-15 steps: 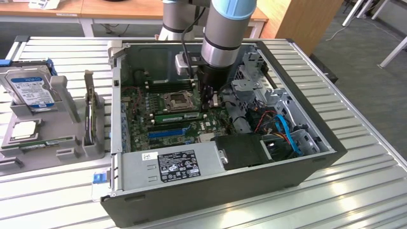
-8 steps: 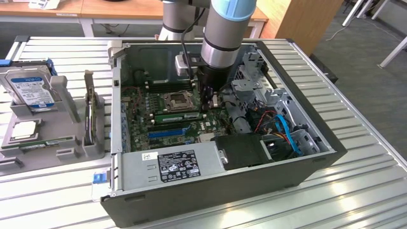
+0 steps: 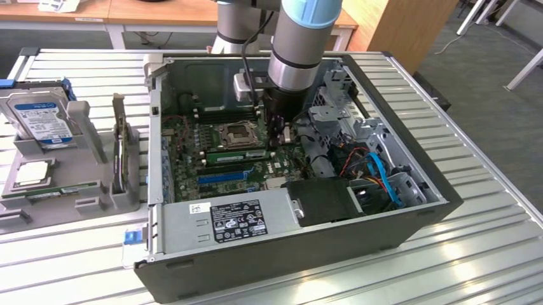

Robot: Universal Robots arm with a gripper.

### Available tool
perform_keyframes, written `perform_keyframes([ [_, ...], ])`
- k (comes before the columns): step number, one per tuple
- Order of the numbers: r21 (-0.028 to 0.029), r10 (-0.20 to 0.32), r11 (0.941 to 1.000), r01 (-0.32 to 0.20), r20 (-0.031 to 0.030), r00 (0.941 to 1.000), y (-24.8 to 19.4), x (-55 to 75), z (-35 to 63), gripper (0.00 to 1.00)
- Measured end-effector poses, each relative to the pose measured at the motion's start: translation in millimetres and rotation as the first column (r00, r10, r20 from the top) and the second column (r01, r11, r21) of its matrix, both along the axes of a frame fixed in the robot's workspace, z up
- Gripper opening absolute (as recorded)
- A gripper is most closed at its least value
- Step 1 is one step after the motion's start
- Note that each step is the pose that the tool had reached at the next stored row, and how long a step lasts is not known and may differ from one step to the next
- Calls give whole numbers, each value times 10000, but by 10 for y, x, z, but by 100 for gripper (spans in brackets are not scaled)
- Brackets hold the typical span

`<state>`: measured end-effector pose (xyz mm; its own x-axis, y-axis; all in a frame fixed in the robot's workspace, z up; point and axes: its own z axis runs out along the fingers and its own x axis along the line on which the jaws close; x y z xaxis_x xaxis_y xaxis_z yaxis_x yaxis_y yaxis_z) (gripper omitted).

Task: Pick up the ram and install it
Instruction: 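Press down the ram until it locks into place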

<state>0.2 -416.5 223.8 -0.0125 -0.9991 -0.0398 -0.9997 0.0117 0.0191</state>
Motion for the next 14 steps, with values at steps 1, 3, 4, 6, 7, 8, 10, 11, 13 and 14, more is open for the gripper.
perform_keyframes([
  [1,1,0,10000,0,-1,10000,0,0,0,10],
  [3,2,0,10000,0,0,10000,0,0,-1,10],
  [4,2,0,10000,0,1,10000,0,0,-1,10],
  [6,4,0,10000,0,2,10000,1,0,-5,10],
  [7,4,0,10000,0,1,10000,1,0,-5,10],
  [8,3,0,10000,0,0,10000,0,0,-5,10],
  [10,3,0,10000,0,0,10000,0,0,-5,10],
  [11,3,-1,10000,1,0,10000,0,0,-5,10],
  [13,1,0,10000,0,0,10000,0,0,-6,10],
  [14,1,-1,10000,1,0,10000,0,0,-7,10],
])
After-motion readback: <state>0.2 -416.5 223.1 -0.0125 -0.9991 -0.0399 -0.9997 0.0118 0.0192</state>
